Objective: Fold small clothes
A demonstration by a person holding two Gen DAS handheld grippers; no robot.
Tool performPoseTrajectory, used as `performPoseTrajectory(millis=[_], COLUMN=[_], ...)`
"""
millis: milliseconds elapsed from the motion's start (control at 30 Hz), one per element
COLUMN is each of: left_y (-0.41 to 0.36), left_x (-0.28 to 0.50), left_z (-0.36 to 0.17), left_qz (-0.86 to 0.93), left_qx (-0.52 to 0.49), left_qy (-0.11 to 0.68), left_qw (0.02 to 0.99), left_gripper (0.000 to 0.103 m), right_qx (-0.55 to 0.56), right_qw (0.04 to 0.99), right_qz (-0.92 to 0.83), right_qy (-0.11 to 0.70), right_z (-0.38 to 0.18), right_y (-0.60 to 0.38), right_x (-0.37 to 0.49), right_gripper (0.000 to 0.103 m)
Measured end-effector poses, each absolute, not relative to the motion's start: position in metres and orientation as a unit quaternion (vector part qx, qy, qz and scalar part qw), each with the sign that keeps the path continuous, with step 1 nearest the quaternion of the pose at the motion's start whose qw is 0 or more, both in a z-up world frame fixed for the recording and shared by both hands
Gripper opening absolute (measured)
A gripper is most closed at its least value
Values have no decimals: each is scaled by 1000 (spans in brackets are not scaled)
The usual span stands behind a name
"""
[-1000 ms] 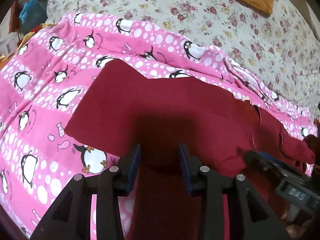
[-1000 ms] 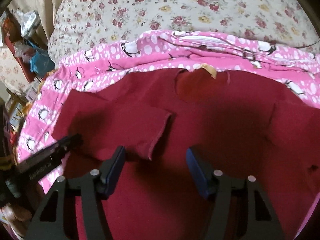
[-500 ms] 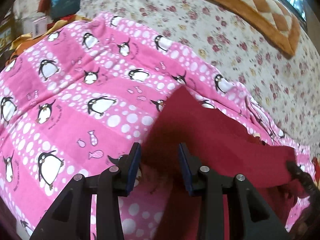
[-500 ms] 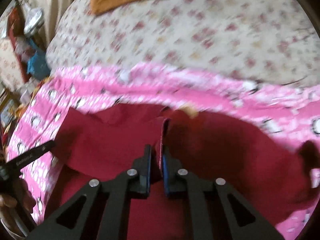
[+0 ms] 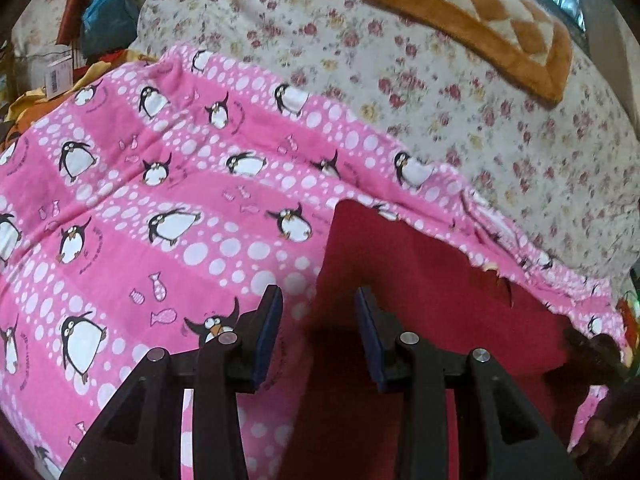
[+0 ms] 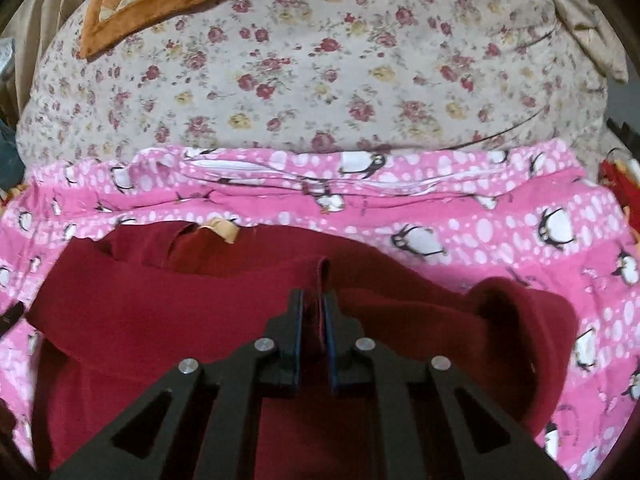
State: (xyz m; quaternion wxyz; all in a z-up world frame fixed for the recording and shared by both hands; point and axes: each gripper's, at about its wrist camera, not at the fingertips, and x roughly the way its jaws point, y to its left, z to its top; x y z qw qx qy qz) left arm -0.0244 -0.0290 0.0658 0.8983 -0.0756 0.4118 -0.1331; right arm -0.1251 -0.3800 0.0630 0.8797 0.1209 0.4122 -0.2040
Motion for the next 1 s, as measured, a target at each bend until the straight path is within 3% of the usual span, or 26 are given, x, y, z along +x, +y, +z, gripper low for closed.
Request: performPoseTrajectory(millis=[233, 367, 500, 567, 867, 1000], left_y=[-42, -50, -49, -50, -56, -57], left_x=[-17, -8, -6, -7, -10, -14], left_z=[58, 36, 31, 30, 35, 42], left_qz=[-121, -93, -92, -90, -88, -97], left_qx=[-38, 4, 2, 6, 19, 19], left_qy=[421, 460, 467, 466, 459, 450], left_qw=[898, 883, 880, 880, 884, 888], left_gripper=[17, 17, 17, 17, 17, 17], right_qx=[148, 200, 202, 197, 205, 190], right_qw=[862, 858, 879, 885, 858, 862], right_qz=[-204, -195, -172, -160, -96, -102], right_qy=[440, 431, 397, 390, 461, 460], right_z=[37, 44, 64, 70, 25, 31], right_y=[-387, -394, -383, -377, -356, -350], right_x=[-121, -131, -140, -140, -112, -113], right_gripper=[10, 24, 31, 40, 42, 41])
